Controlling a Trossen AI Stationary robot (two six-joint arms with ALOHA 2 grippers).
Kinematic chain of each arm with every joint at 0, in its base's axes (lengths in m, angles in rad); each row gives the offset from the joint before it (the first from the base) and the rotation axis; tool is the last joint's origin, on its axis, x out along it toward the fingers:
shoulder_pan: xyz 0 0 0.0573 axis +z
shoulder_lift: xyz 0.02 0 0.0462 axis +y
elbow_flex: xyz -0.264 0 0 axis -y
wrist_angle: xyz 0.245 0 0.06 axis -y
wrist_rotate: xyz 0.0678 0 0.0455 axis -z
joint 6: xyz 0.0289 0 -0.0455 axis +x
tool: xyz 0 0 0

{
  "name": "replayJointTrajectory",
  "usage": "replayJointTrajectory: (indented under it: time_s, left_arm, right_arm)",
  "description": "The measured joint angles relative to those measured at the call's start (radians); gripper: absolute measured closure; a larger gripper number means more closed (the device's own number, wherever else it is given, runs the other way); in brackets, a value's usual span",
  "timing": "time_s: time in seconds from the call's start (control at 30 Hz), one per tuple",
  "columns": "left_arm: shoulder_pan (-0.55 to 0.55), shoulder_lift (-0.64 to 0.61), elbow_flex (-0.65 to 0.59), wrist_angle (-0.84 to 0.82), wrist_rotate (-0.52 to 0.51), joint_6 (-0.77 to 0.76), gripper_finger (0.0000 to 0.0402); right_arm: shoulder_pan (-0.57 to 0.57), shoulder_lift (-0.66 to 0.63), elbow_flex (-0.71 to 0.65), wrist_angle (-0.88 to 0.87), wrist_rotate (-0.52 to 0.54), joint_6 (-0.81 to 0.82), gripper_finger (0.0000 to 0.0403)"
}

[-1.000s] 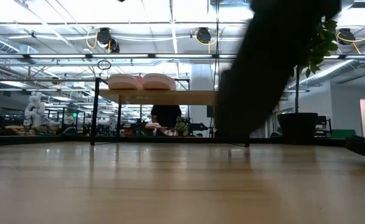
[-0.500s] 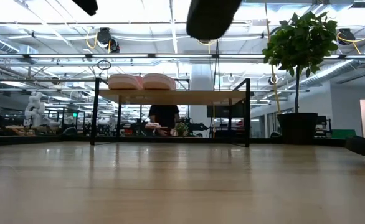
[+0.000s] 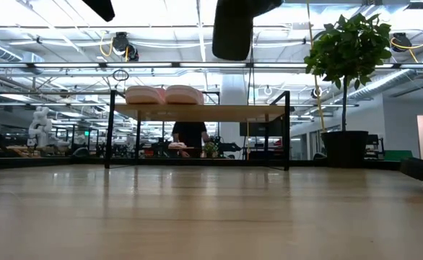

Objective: Pick and place slides into the shelf
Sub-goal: Put the top black slide on the shelf

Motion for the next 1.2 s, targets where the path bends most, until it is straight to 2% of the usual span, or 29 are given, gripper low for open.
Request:
replayJointTrajectory:
  time_s: [0.2,0.47,0.87,1.2]
  left_arm:
    - [0.036,0.0,0.0,-0.067,-0.024,0.041,0.0314]
    - [0.072,0.0,0.0,-0.136,-0.024,0.074,0.0314]
    - [0.121,0.0,0.0,-0.137,-0.042,0.167,0.0314]
    - [0.156,0.0,0.0,-0.137,-0.042,0.217,0.0314]
  right_arm:
    - [-0.073,0.076,0.0,0.045,-0.081,-0.049,0.0403]
    - [-0.114,0.182,-0.001,0.08,-0.081,-0.122,0.0403]
    - [-0.177,0.189,-0.001,0.106,-0.084,-0.141,0.0403]
    - [-0.22,0.19,-0.056,0.175,-0.136,-0.142,0.0403]
